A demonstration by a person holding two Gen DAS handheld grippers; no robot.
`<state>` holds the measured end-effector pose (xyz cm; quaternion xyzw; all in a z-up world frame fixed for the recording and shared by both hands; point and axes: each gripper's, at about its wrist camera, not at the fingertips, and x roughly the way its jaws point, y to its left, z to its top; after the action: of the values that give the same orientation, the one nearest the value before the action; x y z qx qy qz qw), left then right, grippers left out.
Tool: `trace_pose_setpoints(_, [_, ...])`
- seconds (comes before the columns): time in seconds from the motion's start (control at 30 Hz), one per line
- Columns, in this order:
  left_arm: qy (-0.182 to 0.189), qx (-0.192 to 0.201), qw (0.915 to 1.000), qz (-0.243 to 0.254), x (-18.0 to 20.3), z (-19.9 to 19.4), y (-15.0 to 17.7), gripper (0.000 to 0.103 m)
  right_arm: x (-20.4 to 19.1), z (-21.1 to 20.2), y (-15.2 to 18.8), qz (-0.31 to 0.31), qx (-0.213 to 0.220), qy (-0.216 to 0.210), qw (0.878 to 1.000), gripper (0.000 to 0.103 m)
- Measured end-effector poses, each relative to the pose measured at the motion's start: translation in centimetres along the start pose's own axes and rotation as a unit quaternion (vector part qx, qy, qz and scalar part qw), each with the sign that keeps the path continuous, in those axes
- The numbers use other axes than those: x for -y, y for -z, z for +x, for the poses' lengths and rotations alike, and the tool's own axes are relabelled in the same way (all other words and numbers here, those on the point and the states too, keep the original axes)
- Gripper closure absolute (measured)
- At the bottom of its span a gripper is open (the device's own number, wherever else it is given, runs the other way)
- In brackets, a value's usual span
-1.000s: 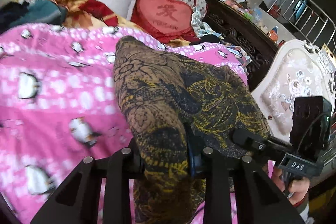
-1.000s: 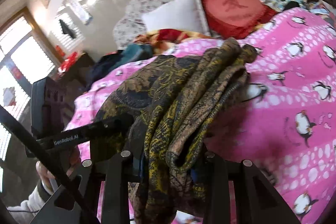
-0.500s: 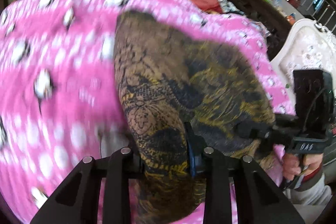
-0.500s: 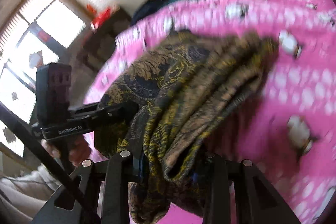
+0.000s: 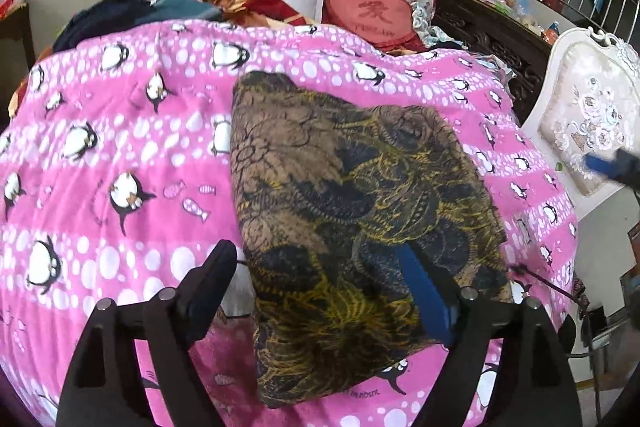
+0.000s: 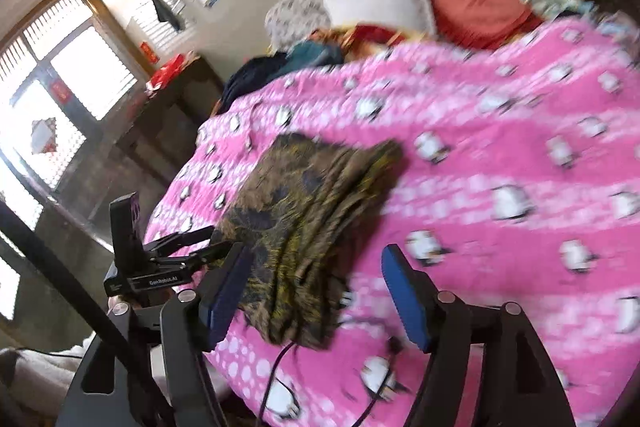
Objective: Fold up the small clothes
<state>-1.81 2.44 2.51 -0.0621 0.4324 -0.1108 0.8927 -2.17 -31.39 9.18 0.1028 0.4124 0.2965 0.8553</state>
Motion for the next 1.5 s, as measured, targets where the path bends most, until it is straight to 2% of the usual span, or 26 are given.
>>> trace_pose_setpoints(0.07, [-0.01, 0.005, 0.9999, 0.008, 0.4, -0.2, -0.2, 0.02, -0.4, -3.7, -0.7, -0.014, 0.022, 0.03, 0.999, 0.022])
trace_pose_setpoints(0.17, [-0.024, 0.009, 0.9996, 0.014, 1.1, 0.4, -0.4, 0.02, -0.9, -7.7, -1.4, -0.016, 0.052, 0.051, 0.997, 0.014])
trace_pose_setpoints(0.23, [-0.028, 0.009, 0.9995, 0.013, 1.6, 0.8, -0.5, 0.02, -1.3, -8.8, -1.4, -0.022, 0.057, 0.071, 0.996, 0.013])
trace_pose_setpoints(0.3, [-0.046, 0.016, 0.9987, 0.015, 2.1, 1.1, -0.5, 0.02, -2.2, -7.9, -1.2, -0.033, 0.049, 0.089, 0.994, 0.012])
trace_pose_setpoints(0.37, [-0.061, 0.026, 0.9976, 0.019, 2.4, 1.2, -0.5, 0.02, -3.1, -6.2, -0.8, -0.044, 0.039, 0.11, 0.992, 0.011])
trace_pose_setpoints(0.47, [-0.076, 0.031, 0.9965, 0.017, 2.7, 1.5, -0.3, 0.02, -4.9, -1.1, 0.1, -0.081, 0.019, 0.136, 0.987, 0.011])
trace_pose_setpoints(0.6, [-0.099, 0.03, 0.9945, 0.014, 2.6, 2.0, 0.1, 0.02, -6.4, 5.3, 0.7, -0.085, 0.005, 0.085, 0.993, 0.011])
trace_pose_setpoints(0.7, [-0.119, 0.028, 0.9924, 0.011, 2.0, 2.1, 0.4, 0.02, -7.9, 10.3, 0.8, -0.114, 0.001, 0.098, 0.989, 0.023])
trace_pose_setpoints(0.77, [-0.128, 0.027, 0.9914, 0.008, 1.3, 2.3, 0.7, 0.02, -8.5, 13.4, 0.7, -0.134, -0.018, 0.105, 0.985, 0.036])
trace_pose_setpoints(0.83, [-0.132, 0.022, 0.991, 0.001, 0.8, 2.5, 1.1, 0.02, -8.3, 15.6, 0.6, -0.14, -0.03, 0.11, 0.984, 0.039])
trace_pose_setpoints(0.93, [-0.122, 0.01, 0.9923, -0.019, -0.3, 3.3, 1.7, 0.019, -6.5, 18.5, 0.3, -0.14, -0.048, 0.142, 0.979, 0.039])
trace_pose_setpoints(0.97, [-0.117, 0.009, 0.9928, -0.024, -0.5, 3.4, 1.9, 0.015, -5.5, 19.3, 0.4, -0.135, -0.056, 0.15, 0.978, 0.039])
trace_pose_setpoints(1.03, [-0.115, 0.011, 0.9928, -0.031, -0.8, 3.8, 2.1, 0.013, -3.6, 20.6, 0.6, -0.105, -0.072, 0.139, 0.982, 0.033])
trace_pose_setpoints(1.07, [-0.114, 0.01, 0.9929, -0.033, -0.8, 4.0, 2.1, 0.013, -2.9, 20.9, 0.6, -0.092, -0.07, 0.132, 0.985, 0.029])
trace_pose_setpoints(1.2, [-0.11, 0.01, 0.9932, -0.038, -0.7, 4.1, 2.1, 0.012, -2.1, 20.0, 0.6, -0.054, -0.063, 0.115, 0.99, 0.028])
trace_pose_setpoints(1.33, [-0.116, 0.012, 0.9924, -0.039, -0.4, 3.5, 2.2, 0.012, -4.2, 17.1, 1.0, -0.078, -0.035, 0.134, 0.987, 0.03])
trace_pose_setpoints(1.4, [-0.121, 0.017, 0.9918, -0.039, -0.4, 3.1, 2.2, 0.012, -5.6, 15.3, 1.6, -0.094, -0.021, 0.125, 0.987, 0.036])
trace_pose_setpoints(1.47, [-0.125, 0.022, 0.9912, -0.038, -0.4, 2.9, 2.4, 0.012, -6.7, 14.4, 2.2, -0.115, -0.018, 0.113, 0.987, 0.054])
trace_pose_setpoints(1.5, [-0.126, 0.021, 0.9911, -0.037, -0.4, 2.9, 2.5, 0.012, -7.4, 13.9, 2.9, -0.131, -0.02, 0.108, 0.985, 0.056])
